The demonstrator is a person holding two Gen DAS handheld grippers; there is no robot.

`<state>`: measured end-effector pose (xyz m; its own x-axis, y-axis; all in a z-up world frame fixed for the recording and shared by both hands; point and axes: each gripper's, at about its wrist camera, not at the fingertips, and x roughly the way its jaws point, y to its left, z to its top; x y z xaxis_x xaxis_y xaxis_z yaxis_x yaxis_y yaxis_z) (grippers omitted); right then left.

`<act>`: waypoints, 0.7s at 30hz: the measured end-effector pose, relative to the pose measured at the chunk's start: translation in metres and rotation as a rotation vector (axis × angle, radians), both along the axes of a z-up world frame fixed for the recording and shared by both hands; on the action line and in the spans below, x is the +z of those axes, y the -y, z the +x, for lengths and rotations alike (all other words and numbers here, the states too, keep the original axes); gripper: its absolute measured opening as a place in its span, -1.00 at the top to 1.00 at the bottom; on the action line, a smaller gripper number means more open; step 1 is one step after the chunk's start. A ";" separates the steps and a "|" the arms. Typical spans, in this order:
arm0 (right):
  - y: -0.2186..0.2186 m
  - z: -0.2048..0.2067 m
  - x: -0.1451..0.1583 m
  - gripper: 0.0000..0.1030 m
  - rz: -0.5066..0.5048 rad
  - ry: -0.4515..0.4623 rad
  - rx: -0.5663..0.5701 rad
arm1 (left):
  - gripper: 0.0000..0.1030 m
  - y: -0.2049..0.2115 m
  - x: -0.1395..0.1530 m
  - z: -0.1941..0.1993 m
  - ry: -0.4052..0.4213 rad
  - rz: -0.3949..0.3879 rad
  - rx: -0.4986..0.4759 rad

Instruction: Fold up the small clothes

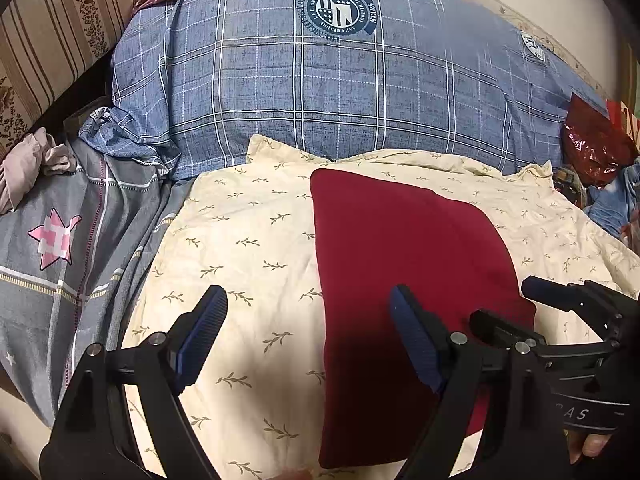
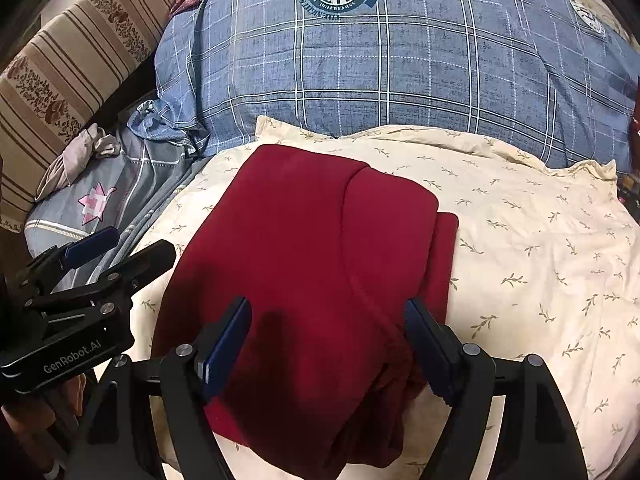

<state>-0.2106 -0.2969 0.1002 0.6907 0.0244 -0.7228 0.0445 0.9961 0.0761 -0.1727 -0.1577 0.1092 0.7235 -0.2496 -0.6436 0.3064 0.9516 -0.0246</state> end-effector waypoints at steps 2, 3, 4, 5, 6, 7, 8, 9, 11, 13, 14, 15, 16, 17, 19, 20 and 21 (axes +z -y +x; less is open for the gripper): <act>-0.001 0.000 0.001 -0.55 -0.003 0.002 0.002 | -0.62 0.000 0.000 0.001 0.000 -0.002 0.001; -0.001 0.000 0.001 -0.55 -0.004 0.003 0.002 | -0.62 0.000 0.000 0.001 0.001 -0.002 0.001; 0.000 0.001 0.001 -0.55 -0.005 0.003 0.001 | -0.62 -0.001 0.000 0.001 0.000 -0.002 0.001; 0.001 0.001 0.001 -0.56 -0.004 0.003 -0.001 | -0.62 -0.001 0.000 0.001 -0.001 -0.002 0.000; 0.002 0.002 0.002 -0.56 -0.002 0.002 -0.003 | -0.62 -0.001 0.000 0.001 -0.001 -0.002 0.001; 0.003 0.002 0.002 -0.56 0.000 0.001 -0.003 | -0.62 -0.001 0.000 0.001 0.000 -0.001 0.000; 0.003 0.002 0.001 -0.56 0.000 0.000 -0.005 | -0.62 -0.001 0.000 0.001 -0.001 -0.001 0.000; 0.004 0.003 0.001 -0.56 0.000 -0.001 -0.006 | -0.62 -0.001 -0.001 0.002 -0.002 -0.001 0.000; 0.004 0.003 0.000 -0.56 0.000 -0.005 -0.007 | -0.62 -0.001 -0.001 0.003 -0.003 -0.001 -0.001; 0.005 0.003 -0.001 -0.56 0.002 -0.009 -0.007 | -0.62 -0.001 -0.001 0.003 -0.003 -0.002 -0.001; 0.005 0.003 -0.001 -0.56 0.004 -0.010 -0.007 | -0.62 -0.001 -0.001 0.003 -0.004 -0.002 -0.001; 0.005 0.003 -0.002 -0.56 0.006 -0.010 -0.007 | -0.62 -0.001 -0.002 0.003 -0.005 -0.002 -0.001; 0.005 0.003 -0.001 -0.56 0.008 -0.009 -0.008 | -0.62 -0.001 -0.002 0.004 -0.007 -0.001 0.000; 0.005 0.003 -0.001 -0.56 0.009 -0.008 -0.009 | -0.62 0.000 -0.003 0.004 -0.008 -0.001 0.000; 0.005 0.003 -0.001 -0.57 0.008 -0.008 -0.009 | -0.62 0.000 -0.003 0.005 -0.012 -0.002 0.003; 0.005 0.004 -0.001 -0.57 0.008 -0.008 -0.008 | -0.62 0.000 -0.004 0.005 -0.014 -0.002 0.003; 0.005 0.004 -0.001 -0.57 0.009 -0.010 -0.008 | -0.62 0.001 -0.004 0.005 -0.015 -0.003 0.004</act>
<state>-0.2065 -0.3021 0.0991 0.6838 0.0254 -0.7292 0.0533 0.9950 0.0846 -0.1676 -0.1583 0.1052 0.7147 -0.2490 -0.6536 0.3026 0.9526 -0.0320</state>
